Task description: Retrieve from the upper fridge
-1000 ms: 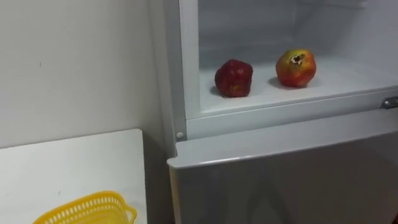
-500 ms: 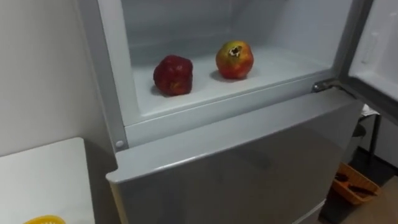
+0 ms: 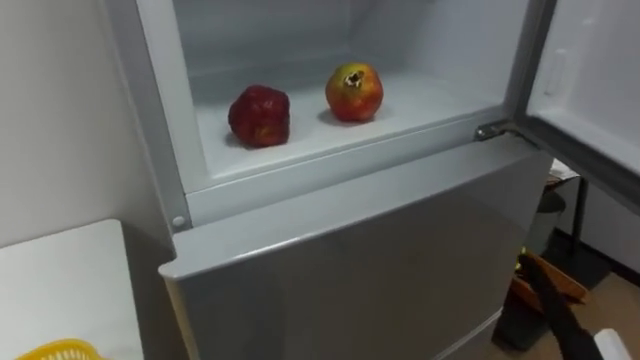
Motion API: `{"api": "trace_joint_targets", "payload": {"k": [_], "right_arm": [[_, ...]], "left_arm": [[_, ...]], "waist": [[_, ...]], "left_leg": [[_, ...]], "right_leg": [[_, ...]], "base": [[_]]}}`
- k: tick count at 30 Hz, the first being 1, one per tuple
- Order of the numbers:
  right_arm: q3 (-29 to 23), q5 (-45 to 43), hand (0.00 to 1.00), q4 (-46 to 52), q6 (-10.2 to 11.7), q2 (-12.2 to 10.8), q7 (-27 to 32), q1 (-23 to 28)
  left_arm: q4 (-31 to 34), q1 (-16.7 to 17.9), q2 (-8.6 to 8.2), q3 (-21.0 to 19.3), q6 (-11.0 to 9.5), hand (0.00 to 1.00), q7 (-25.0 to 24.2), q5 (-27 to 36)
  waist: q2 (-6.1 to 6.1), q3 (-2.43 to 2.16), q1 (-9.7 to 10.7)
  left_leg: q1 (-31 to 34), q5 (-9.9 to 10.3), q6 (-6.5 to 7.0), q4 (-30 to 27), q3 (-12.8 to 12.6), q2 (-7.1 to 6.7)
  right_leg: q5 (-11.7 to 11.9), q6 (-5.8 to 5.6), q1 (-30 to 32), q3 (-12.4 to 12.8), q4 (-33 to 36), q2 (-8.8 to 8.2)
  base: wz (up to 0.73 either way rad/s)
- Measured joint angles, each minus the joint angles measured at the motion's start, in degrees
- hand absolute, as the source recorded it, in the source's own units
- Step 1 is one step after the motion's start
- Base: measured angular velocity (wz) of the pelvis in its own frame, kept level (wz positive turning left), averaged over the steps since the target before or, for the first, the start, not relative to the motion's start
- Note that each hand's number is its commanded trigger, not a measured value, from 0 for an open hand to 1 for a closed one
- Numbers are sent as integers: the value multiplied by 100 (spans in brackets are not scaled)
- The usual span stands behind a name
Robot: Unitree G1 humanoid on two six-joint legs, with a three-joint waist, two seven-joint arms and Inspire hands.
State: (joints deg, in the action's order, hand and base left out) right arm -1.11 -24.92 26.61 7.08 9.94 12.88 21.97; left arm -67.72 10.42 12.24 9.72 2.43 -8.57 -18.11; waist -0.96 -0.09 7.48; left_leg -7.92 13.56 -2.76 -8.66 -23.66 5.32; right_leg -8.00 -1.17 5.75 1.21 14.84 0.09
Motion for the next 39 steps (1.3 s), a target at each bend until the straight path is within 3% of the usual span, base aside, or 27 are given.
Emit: {"api": "trace_joint_targets", "payload": {"k": [5,11,18,21,25,27,30,39], "right_arm": [[222,-298,0,388,226,178,305,-388],[342,-830,0,522,315,246,764,-966],[306,-578,0,596,506,404,1270,-1476],[42,-207,0,583,599,480,1428,-1769],[-273,291,0,582,601,700,1659,-1934],[-376,352,0,530,608,759,1716,-2074],[-444,548,0,227,604,873,1699,-2350],[-457,884,0,-408,415,871,1520,-3393]], "left_arm": [[-131,-81,3,21,-55,0,43,10],[-216,-90,6,71,-56,0,65,14],[-194,-88,8,51,-72,0,60,46],[-192,-76,49,-85,-122,0,62,52],[-142,-27,122,-232,-121,0,67,55],[-86,13,133,-398,-120,0,64,39],[-92,0,154,-494,-114,0,65,-7],[24,-77,110,-681,16,0,66,-180]], "waist": [[17,-2,-163],[62,-14,-273],[132,-19,-383],[229,-14,-407],[356,-32,-471],[398,-1,-522],[428,9,-587],[385,17,-891]], "left_leg": [[39,0,0,11,40,19],[40,1,-1,46,198,38],[36,3,-7,42,368,72],[39,0,-13,35,469,89],[21,-4,-19,21,570,95],[25,-4,-19,12,598,95],[34,-4,-19,7,666,90],[67,-8,-22,-15,866,87]], "right_leg": [[88,11,-22,-53,-43,12],[111,13,-138,-235,-138,-7],[124,28,-294,-430,-277,-15],[121,35,-354,-540,-338,-22],[116,41,-466,-652,-429,-35],[114,41,-494,-715,-444,-48],[114,40,-533,-787,-476,-64],[111,36,-605,-957,-509,-93]], "base": [[4],[15],[13],[15],[15],[8],[11],[11]]}}
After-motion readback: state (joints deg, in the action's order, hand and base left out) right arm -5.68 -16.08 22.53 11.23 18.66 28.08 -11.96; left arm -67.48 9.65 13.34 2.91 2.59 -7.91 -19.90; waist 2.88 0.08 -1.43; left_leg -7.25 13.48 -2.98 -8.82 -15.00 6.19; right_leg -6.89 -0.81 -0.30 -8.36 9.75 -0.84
